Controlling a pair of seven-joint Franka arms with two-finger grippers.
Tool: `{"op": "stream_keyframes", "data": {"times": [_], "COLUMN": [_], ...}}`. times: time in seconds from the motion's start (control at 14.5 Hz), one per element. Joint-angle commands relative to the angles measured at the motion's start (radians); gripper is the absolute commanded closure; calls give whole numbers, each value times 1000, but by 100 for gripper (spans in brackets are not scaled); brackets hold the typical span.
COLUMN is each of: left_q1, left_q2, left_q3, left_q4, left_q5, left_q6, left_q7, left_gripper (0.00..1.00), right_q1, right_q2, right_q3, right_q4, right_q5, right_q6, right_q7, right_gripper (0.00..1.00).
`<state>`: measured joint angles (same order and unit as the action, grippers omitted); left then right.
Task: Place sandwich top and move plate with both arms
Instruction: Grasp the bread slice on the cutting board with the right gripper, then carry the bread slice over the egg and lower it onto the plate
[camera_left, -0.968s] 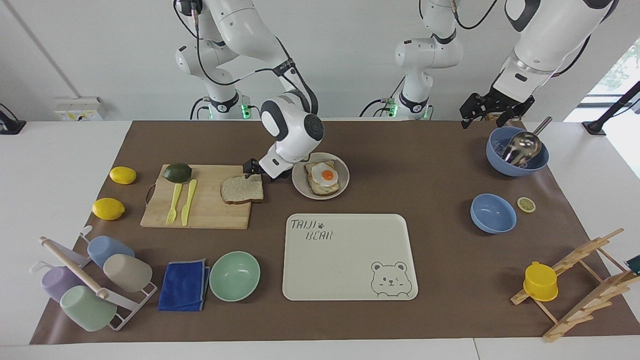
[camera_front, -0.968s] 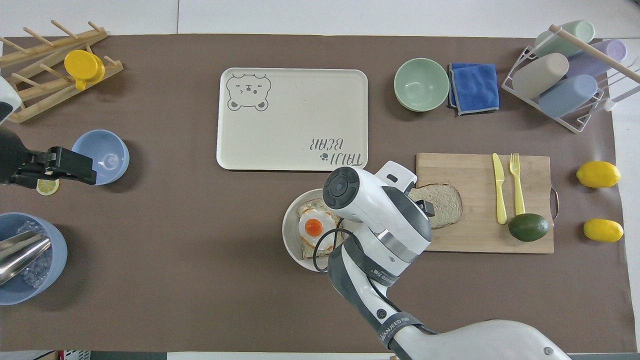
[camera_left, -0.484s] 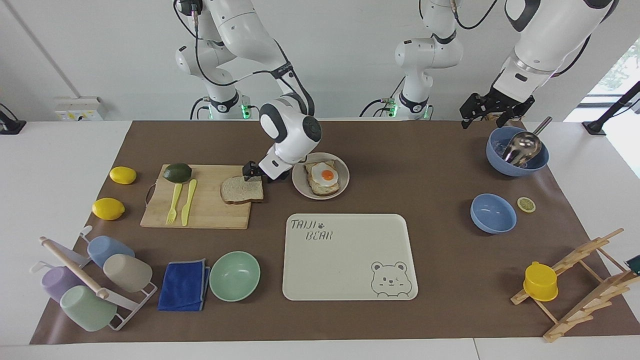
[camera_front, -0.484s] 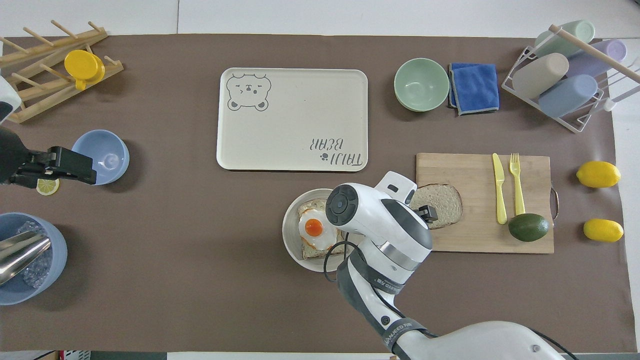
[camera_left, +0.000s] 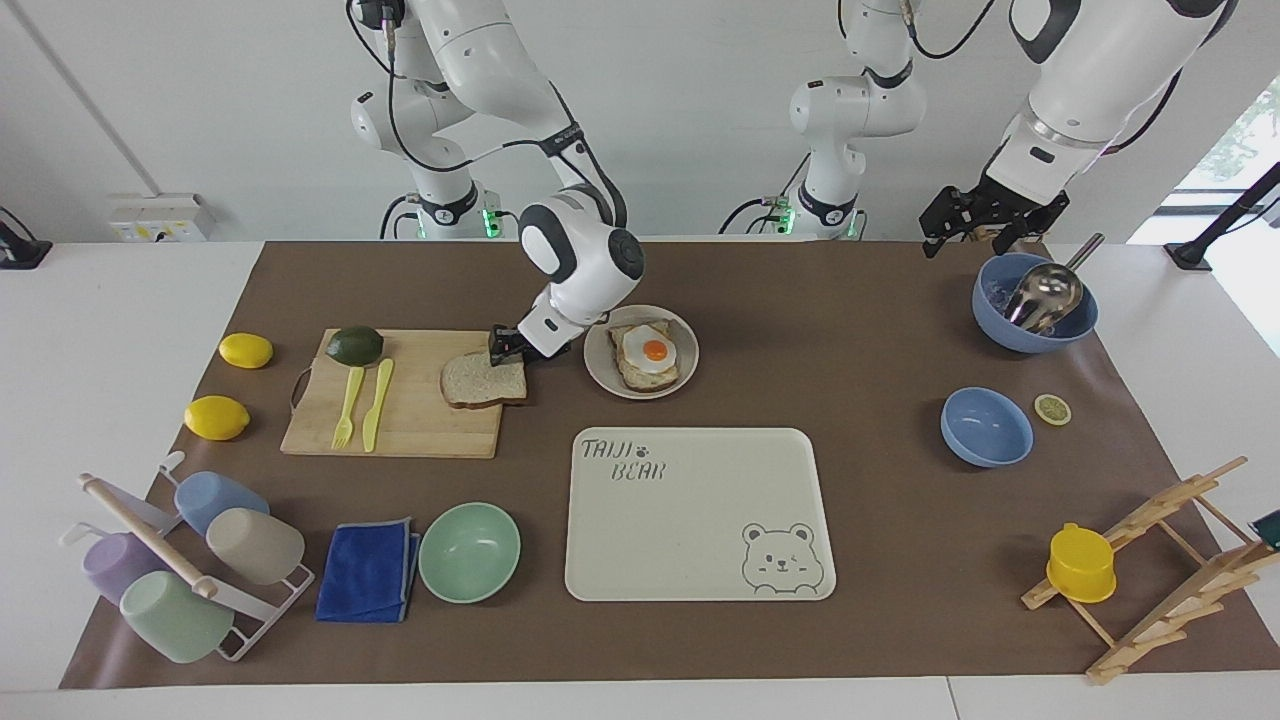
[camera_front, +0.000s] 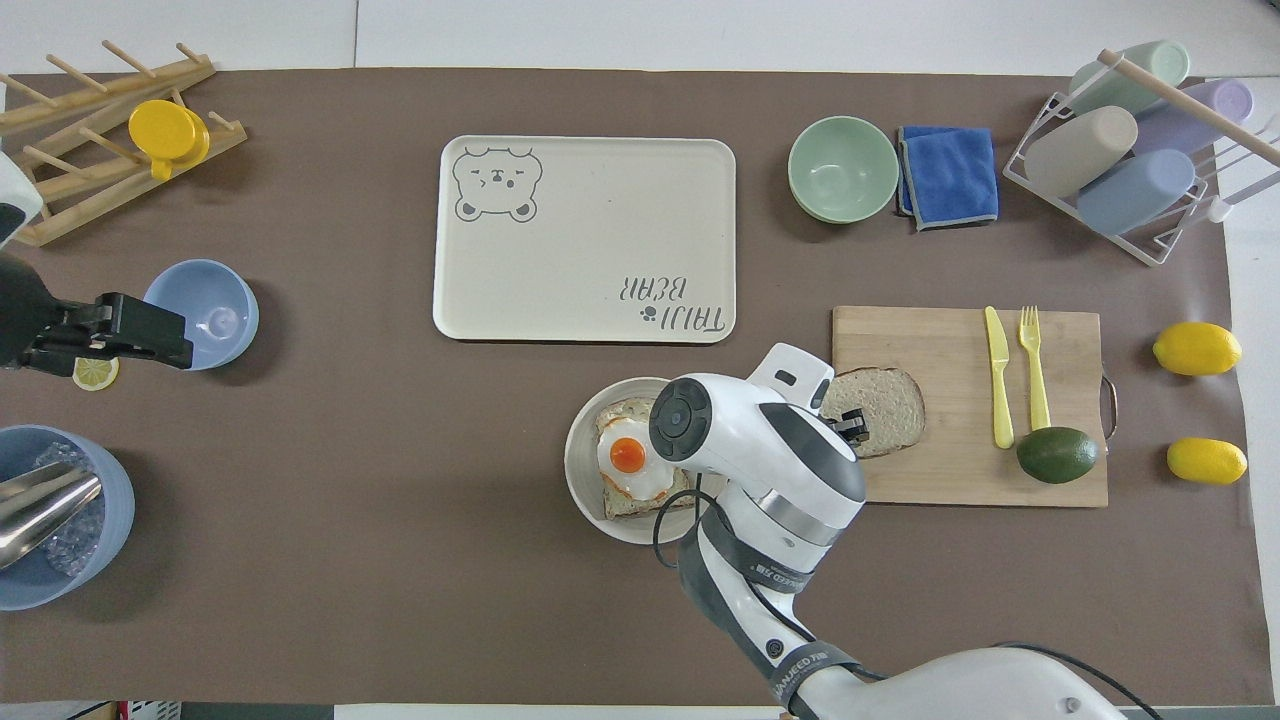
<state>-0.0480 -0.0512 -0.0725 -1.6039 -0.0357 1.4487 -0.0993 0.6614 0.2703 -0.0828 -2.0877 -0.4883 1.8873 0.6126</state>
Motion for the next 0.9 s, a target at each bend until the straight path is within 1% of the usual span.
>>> {"op": "stream_keyframes", "data": {"times": [0.0, 0.14, 0.21, 0.35, 0.48, 0.62, 0.69, 0.83], "left_q1": [-9, -9, -9, -9, -7, -9, -7, -7], "left_q2": [-13, -15, -13, -15, -13, -13, -13, -13], "left_q3": [10, 10, 10, 10, 10, 10, 10, 10], "left_q4": [-16, -16, -16, -16, -16, -16, -16, -16], "left_q5": [7, 7, 7, 7, 7, 7, 7, 7], "left_q6": [15, 15, 15, 15, 16, 16, 18, 19], "left_q7": [3, 1, 1, 0, -2, -4, -4, -4], "left_gripper": [0, 0, 0, 0, 0, 0, 0, 0], "right_q1": [1, -2, -2, -3, 1, 1, 1, 1], "right_q2": [-10, -2, 0, 6, 7, 41, 50, 64], "right_q3": [0, 20, 35, 75, 95, 152, 173, 221], "right_q4": [-5, 65, 127, 257, 340, 444, 471, 489], "right_q5": [-16, -13, 2, 80, 131, 166, 172, 175], "right_q6": [7, -63, -109, -193, -238, -296, -306, -301], "right_q7": [2, -16, -57, -80, -82, -76, -73, -38], "right_gripper": [100, 100, 100, 100, 100, 100, 100, 100]}}
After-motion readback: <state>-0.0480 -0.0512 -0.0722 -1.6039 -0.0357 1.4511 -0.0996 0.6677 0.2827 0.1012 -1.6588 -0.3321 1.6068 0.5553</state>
